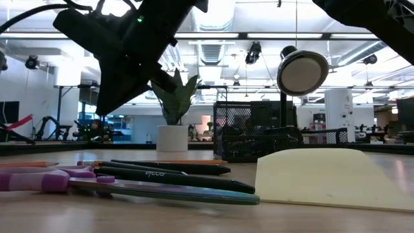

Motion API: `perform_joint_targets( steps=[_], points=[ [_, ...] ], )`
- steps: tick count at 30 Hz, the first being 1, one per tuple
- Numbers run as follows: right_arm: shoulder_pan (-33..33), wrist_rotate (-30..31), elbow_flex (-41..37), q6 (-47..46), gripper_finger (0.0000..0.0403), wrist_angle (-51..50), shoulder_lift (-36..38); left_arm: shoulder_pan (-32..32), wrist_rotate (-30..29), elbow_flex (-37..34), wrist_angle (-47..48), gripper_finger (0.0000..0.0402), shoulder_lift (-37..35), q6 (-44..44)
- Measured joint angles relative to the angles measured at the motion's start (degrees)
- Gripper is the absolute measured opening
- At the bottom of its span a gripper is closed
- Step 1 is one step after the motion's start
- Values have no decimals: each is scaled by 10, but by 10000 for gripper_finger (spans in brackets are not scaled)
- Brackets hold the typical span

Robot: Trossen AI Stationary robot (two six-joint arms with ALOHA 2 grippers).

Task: Pick and place office supplies into organizer
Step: Put the left orange pencil into the black desk organizer

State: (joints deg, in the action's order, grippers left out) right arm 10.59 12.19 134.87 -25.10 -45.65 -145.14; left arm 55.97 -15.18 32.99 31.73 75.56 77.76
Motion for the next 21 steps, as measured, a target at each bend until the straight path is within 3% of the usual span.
perform_joint_targets(
  steps=[13,21],
  points=[
    [0,19,0,-3,9,8,0,0,-2,-4,-13,130,43,-23],
    [0,19,0,-4,9,13,0,0,-26,6,-38,78,61,-64]
  ],
)
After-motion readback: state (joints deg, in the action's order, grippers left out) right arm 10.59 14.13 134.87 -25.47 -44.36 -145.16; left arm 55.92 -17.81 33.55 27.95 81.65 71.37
